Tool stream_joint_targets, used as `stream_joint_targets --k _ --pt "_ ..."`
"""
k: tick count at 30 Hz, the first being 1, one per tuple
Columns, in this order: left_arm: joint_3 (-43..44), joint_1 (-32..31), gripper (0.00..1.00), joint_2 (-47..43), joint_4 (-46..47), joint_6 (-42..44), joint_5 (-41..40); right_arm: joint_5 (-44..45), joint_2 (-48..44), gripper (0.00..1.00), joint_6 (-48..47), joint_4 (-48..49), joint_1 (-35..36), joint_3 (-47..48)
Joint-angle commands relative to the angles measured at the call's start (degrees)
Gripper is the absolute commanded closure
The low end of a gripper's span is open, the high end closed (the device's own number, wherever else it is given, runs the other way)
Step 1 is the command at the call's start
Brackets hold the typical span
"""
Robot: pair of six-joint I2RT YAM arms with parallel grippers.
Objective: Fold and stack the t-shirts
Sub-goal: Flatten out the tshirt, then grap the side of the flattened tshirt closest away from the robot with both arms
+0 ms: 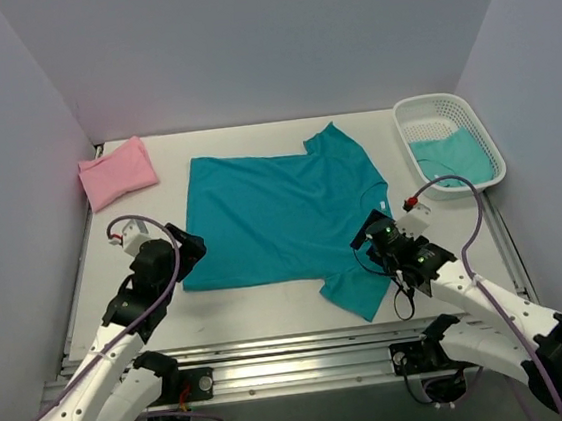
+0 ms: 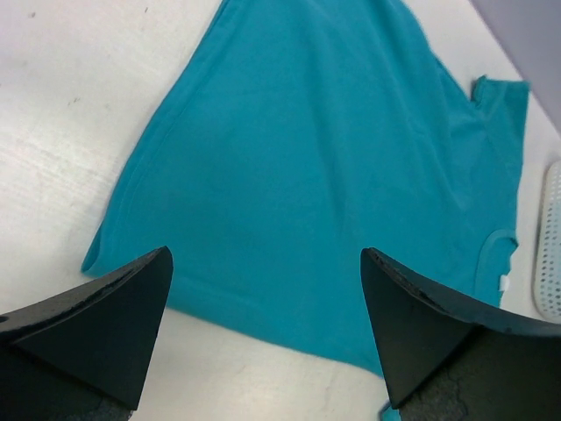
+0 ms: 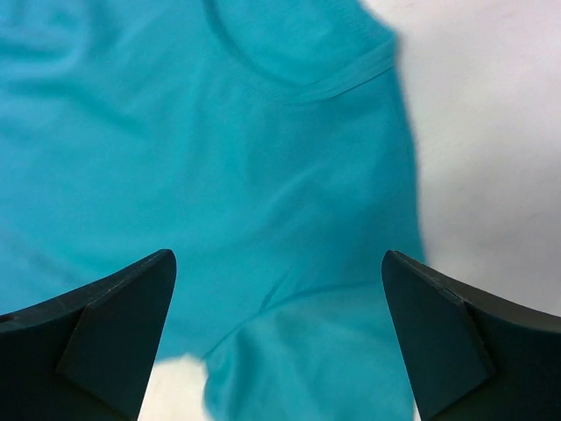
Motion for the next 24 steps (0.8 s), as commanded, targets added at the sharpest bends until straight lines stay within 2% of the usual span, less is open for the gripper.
stream_joint_targets --k 1,4,10,12,17,19,24 --pt "-3.04 -2.22 0.02 -2.41 -7.49 -2.34 -3.29 -1.83 -4.45 0.0 -1.82 -4.62 5.24 0.39" --pt "-5.76 -2.83 0.01 -2.07 -8.02 -2.6 -0.75 -2.89 -3.41 0.0 -2.09 -6.12 9.38 0.39" --pt "-5.77 -3.19 0.0 0.83 -12.06 -2.69 -1.7 -4.56 0.37 0.0 -3.58 -6.38 11.23 2.05" --pt "-6.12 -3.19 0.06 1.54 -11.8 -3.3 -2.05 -4.12 2.04 0.0 -4.81 -6.56 11.23 3.02" --pt "-6.47 -3.19 0.13 4.61 -8.47 -4.79 -2.32 -2.36 5.21 0.0 -7.62 -7.53 11.23 5.66" --pt "-6.03 -3.19 0.2 8.03 -6.8 -5.06 -2.41 -2.54 5.21 0.0 -8.59 -7.35 11.06 5.75" --pt "-6.12 -3.63 0.24 14.97 -2.67 -7.35 -1.62 -3.5 6.17 0.0 -9.65 -7.44 10.53 6.63"
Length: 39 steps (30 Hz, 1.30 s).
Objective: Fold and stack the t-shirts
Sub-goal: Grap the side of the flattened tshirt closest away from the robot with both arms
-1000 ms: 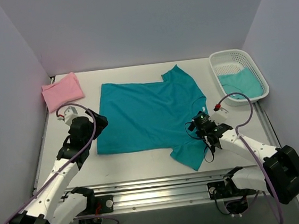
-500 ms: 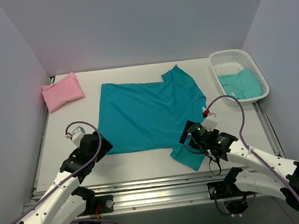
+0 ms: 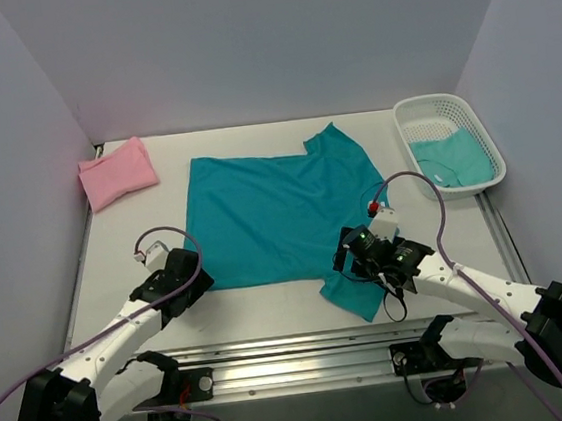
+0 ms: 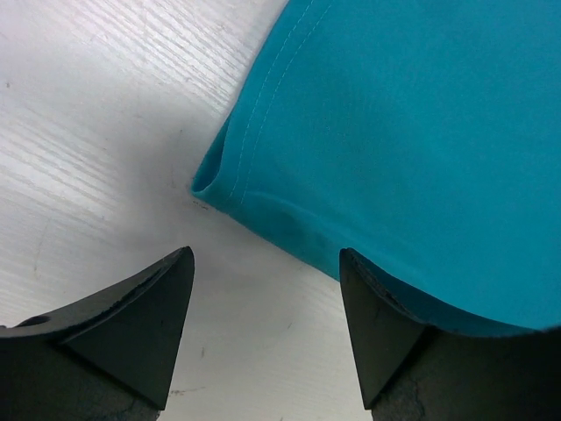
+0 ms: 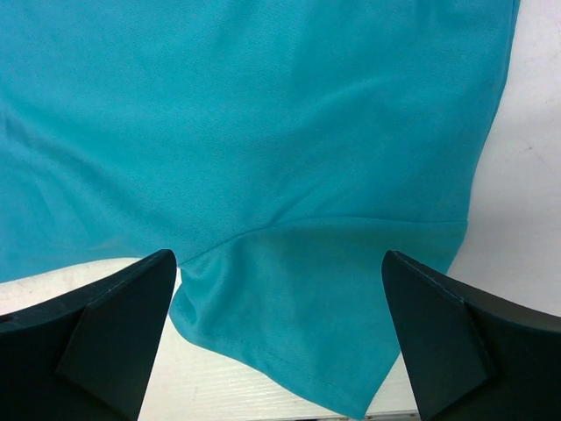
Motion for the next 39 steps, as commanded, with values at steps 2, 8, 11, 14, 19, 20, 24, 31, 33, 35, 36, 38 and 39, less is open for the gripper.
stream_joint_targets --k 2,8,11,14,19,20,24,31,33,35,36,38,39 --pt "-0.28 -0.79 0.25 3.19 5.88 -2.67 -0.55 0.49 1.48 0.0 -2.35 -2.15 -0.62 2.65" --pt "-0.46 -1.4 0.34 4.07 6.06 -3.38 -2.83 -0.91 3.24 0.0 -3.32 -2.32 -1.41 3.88" --pt "-0.55 -1.58 0.42 3.98 6.33 -3.38 -3.8 -1.62 3.33 0.0 -3.32 -3.29 -1.5 4.32" --pt "-0.03 -1.66 0.51 4.77 5.28 -4.51 -4.85 -2.32 2.8 0.0 -2.88 -5.3 -1.5 4.76" --pt "0.41 -1.75 0.72 6.53 6.5 -5.75 -5.47 -4.6 2.53 0.0 -2.7 -11.1 -0.97 5.82" --pt "0.41 -1.75 0.74 6.79 6.85 -5.84 -5.56 -6.17 2.71 0.0 -2.96 -10.94 -0.8 5.64" --pt "0.33 -1.75 0.94 7.58 8.78 -5.75 -5.99 -10.31 4.73 0.01 -3.05 -12.6 -0.09 6.52" --pt "0.59 -1.75 0.98 10.91 15.46 -3.56 -6.26 -6.54 4.65 0.1 -2.79 -16.83 -0.09 10.83" --pt "1.2 -1.75 0.98 12.24 16.43 -3.38 -5.48 -6.89 2.37 0.11 -2.44 -13.16 0.0 10.13" --pt "1.38 -1.67 0.98 14.0 17.93 -2.94 -4.86 -5.67 0.0 0.08 -0.96 -11.21 -0.09 8.73" --pt "1.38 -1.75 0.98 14.44 18.36 -2.68 -4.51 -5.05 -0.88 0.14 0.1 -9.55 -0.09 7.85" --pt "1.03 -1.75 0.98 15.32 19.86 -2.59 -3.8 -3.2 -4.22 0.15 3.96 -9.09 -0.27 4.51" --pt "0.59 -1.75 0.98 15.41 20.39 -2.41 -3.62 -4.85 -5.45 0.13 4.85 -6.65 -0.35 3.19"
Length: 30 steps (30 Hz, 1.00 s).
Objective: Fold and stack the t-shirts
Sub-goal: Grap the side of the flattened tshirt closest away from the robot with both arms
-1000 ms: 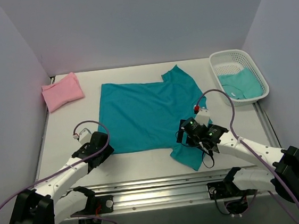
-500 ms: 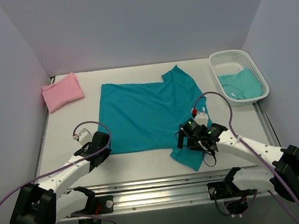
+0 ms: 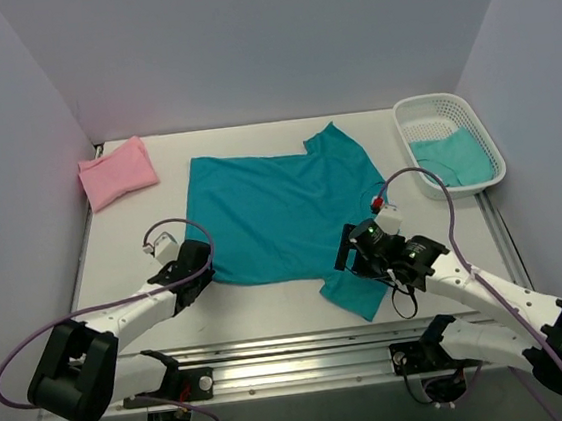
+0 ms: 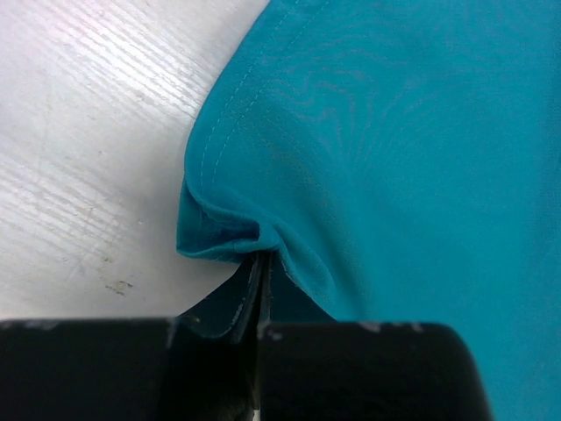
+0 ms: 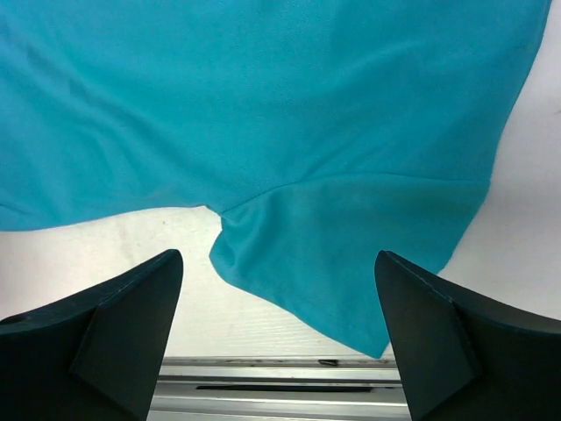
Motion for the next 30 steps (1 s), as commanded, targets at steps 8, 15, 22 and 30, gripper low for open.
stream_joint_targets --k 8,15,22,30 --pt "-1.01 -0.33 0.98 -0.2 6.33 1.44 2.33 4.08 -8.04 0.0 15.03 -11.39 3.41 -4.58" --pt "-1.98 -0.25 0.98 -2.31 6.77 1.52 2.42 -0.66 -9.62 0.0 23.39 -10.79 7.36 -12.49" --pt "-1.89 -0.25 0.98 -2.4 6.24 1.7 2.5 -0.05 -8.13 0.0 29.46 -7.63 13.7 -15.3" --pt "-1.72 -0.25 0.98 -2.49 5.89 2.05 2.15 2.06 -6.73 0.0 30.08 -4.46 14.32 -16.01"
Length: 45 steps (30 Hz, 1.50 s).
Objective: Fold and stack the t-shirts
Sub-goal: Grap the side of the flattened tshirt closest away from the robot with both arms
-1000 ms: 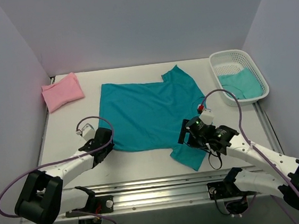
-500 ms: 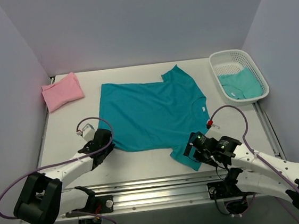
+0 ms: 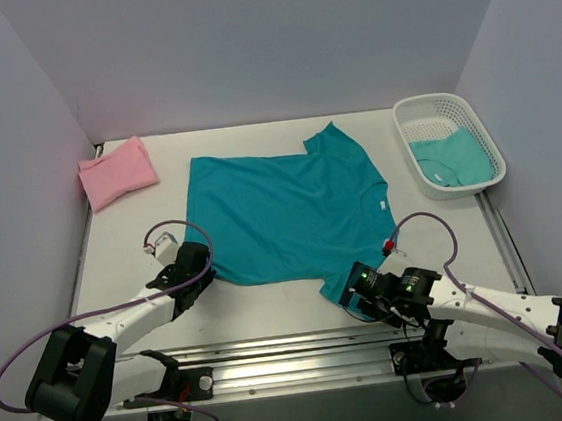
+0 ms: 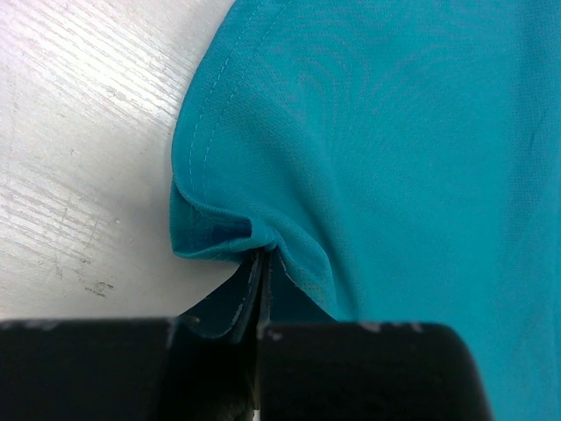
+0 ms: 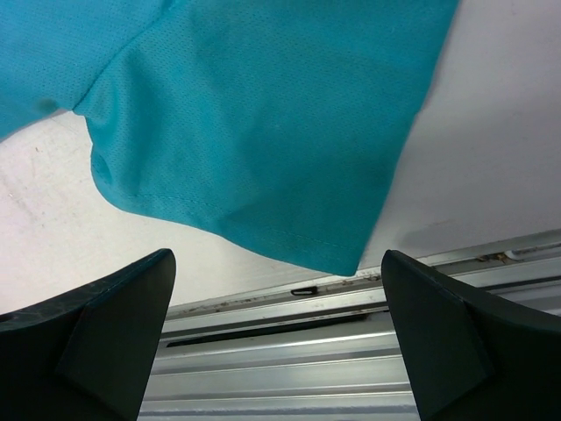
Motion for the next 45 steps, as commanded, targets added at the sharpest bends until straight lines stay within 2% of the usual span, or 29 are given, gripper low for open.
stream_joint_targets --k 1,11,16,20,23,28,37,45 --pt "0.36 -0.24 0.98 -0.98 1.34 0.7 0.01 3.3 0.55 0.0 2.06 0.44 0.42 -1.15" --pt "0.71 -0.33 0.98 -0.19 1.17 0.79 -0.25 4.19 2.67 0.02 2.06 1.5 0.42 -1.5" --pt "0.71 -0.33 0.98 0.25 1.34 0.87 -0.34 5.41 1.0 0.07 2.76 0.0 0.33 -1.5" --pt "0.62 -0.33 0.98 0.25 1.34 0.79 -0.43 6.38 0.2 0.26 3.38 -0.52 0.42 -1.59" --pt "0.62 -0.33 0.98 0.16 1.34 0.87 -0.34 6.74 0.47 0.3 3.64 0.09 0.42 -1.59" --pt "0.45 -0.33 0.98 -0.28 0.91 0.96 -0.51 5.07 2.66 0.29 2.94 0.36 0.42 -1.32" --pt "0.18 -0.33 0.98 -0.28 1.17 1.05 -0.78 3.57 2.23 0.3 2.94 -7.2 1.56 2.02" --pt "0.45 -0.25 0.98 1.48 2.49 1.23 -0.08 2.61 5.64 0.36 3.38 -2.29 1.56 0.79"
